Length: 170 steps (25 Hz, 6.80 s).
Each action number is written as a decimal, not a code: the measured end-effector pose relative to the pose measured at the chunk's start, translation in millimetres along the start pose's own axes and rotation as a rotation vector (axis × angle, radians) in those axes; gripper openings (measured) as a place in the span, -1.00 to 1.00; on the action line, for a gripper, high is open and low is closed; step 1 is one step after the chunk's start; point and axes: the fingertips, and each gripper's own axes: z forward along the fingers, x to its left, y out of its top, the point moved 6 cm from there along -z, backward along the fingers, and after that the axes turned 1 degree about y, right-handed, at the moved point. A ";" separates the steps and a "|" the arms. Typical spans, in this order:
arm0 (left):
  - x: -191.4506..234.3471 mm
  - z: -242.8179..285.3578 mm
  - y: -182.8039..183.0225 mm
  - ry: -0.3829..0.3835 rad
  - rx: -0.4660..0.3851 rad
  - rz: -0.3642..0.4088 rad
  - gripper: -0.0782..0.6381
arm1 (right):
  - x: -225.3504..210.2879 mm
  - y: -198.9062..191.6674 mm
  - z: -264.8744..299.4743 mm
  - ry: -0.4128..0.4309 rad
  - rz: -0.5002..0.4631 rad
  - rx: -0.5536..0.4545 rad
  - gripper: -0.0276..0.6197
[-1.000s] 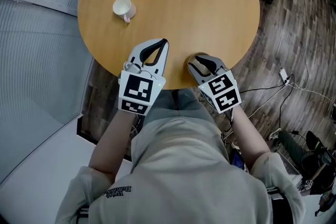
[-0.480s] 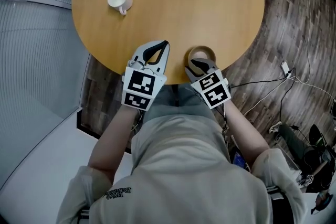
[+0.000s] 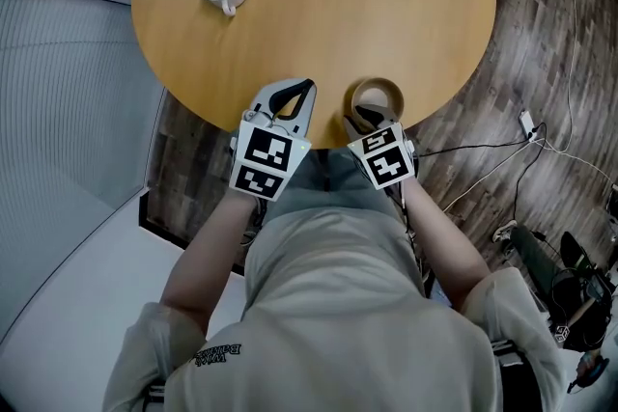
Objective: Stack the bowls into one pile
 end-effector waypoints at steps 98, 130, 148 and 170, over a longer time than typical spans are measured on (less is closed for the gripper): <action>45.9 -240.9 178.1 0.427 -0.553 0.099 -0.72 | 37.8 253.0 -298.4 0.030 -0.259 -0.919 -0.82; 161.8 -192.4 188.9 0.551 -0.497 0.066 -0.72 | -1.9 407.5 -167.1 -0.117 -0.584 -0.653 -0.82; 239.9 -124.0 159.7 0.519 -0.476 -0.075 -0.72 | -38.2 452.3 -34.1 -0.100 -0.702 -0.408 -0.82; 294.3 -69.7 81.3 0.527 -0.394 -0.160 -0.72 | -63.6 444.0 118.3 -0.145 -0.779 -0.142 -0.82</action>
